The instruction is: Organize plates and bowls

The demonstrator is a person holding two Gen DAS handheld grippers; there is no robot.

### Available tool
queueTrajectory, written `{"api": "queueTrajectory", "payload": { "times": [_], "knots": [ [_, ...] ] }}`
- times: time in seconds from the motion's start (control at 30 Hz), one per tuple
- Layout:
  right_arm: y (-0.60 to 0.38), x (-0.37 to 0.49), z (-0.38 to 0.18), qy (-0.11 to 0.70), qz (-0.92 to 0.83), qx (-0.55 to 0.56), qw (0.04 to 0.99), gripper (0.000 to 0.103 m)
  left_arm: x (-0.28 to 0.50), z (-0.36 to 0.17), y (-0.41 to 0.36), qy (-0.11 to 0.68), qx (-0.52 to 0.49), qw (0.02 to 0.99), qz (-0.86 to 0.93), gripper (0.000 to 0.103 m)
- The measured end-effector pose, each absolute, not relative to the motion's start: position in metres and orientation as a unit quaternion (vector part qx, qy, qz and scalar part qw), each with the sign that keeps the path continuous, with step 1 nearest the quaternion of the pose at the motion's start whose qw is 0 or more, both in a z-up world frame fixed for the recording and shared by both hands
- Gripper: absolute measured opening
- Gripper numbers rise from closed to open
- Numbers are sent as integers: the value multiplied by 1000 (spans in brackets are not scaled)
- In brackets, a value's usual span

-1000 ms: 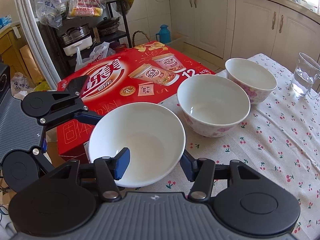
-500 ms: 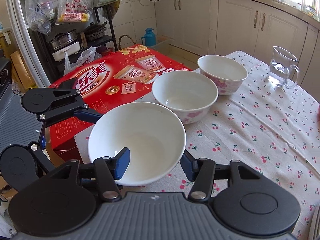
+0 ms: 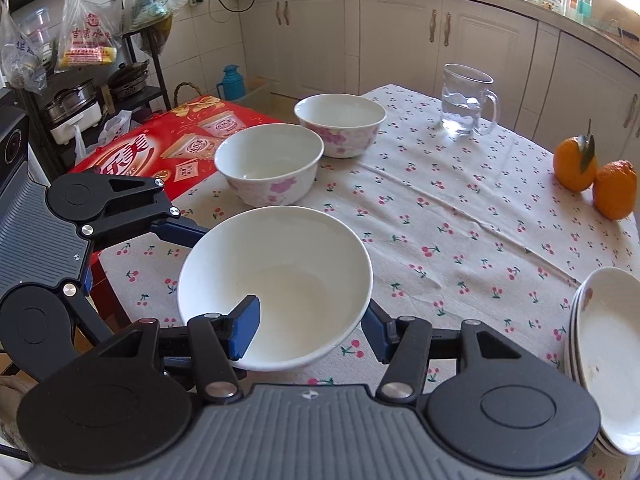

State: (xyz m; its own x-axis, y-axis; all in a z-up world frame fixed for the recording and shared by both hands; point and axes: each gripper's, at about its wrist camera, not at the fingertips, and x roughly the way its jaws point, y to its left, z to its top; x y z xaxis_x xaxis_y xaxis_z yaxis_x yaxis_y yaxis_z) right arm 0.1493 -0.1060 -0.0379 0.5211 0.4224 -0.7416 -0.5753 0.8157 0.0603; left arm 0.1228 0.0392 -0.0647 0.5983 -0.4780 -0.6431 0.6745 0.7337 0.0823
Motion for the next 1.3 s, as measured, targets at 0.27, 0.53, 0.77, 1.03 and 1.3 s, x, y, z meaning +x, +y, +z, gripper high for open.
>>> {"api": "queueTrajectory", "payload": {
  "times": [0.27, 0.53, 0.77, 1.03, 1.3],
  "knots": [
    [-127, 150, -40, 396, 263, -92, 875, 62, 133, -70, 21, 307, 163, 872, -344, 84],
    [-140, 155, -45, 397, 248, -78, 880, 62, 142, -74, 12, 310, 161, 868, -353, 84],
    [-143, 160, -50, 401, 246, -73, 879, 62, 145, -77, 10, 315, 162, 867, -351, 84],
    [-144, 161, -53, 399, 247, -67, 880, 67, 144, -79, 8, 313, 167, 868, -348, 85],
    [-141, 157, -49, 384, 250, -61, 887, 102, 138, -76, 15, 317, 148, 870, -348, 94]
  ]
}}
